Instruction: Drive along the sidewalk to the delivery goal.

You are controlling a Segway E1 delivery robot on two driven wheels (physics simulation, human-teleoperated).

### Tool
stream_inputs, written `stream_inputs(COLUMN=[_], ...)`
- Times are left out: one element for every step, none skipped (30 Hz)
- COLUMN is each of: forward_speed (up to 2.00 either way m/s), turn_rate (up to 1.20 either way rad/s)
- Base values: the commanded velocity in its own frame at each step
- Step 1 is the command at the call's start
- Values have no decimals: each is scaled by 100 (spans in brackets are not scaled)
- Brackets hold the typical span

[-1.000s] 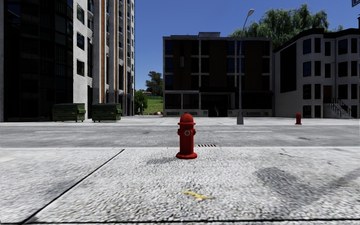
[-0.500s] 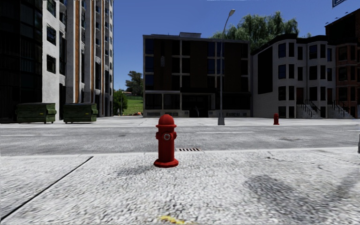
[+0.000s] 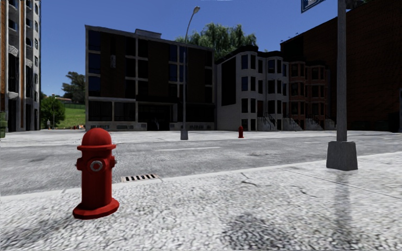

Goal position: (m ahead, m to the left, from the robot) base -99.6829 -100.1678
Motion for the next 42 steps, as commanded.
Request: stream_inputs(forward_speed=[146, 146, 146, 146, 146, 146, 146, 146, 146, 146, 146, 147, 148, 148, 148, 148, 148, 148, 148, 148, 148, 148, 148, 148, 148, 148, 148, 148, 148, 148, 148, 148, 149, 149, 150, 150, 151, 167, 200, 200, 200, 200], turn_rate=[-86, -86, -86, -85, -82, -82, -82, -81, -81, -81, -81, -81, -81, -81, -81, -81, -80, -80, -78, -78, -78, -78, -78, -78, -78, -78, -77, -76, -76, -76, -76, -76, -76, -76, -76, -76, -74, -72, -69, -68, -67, -67])
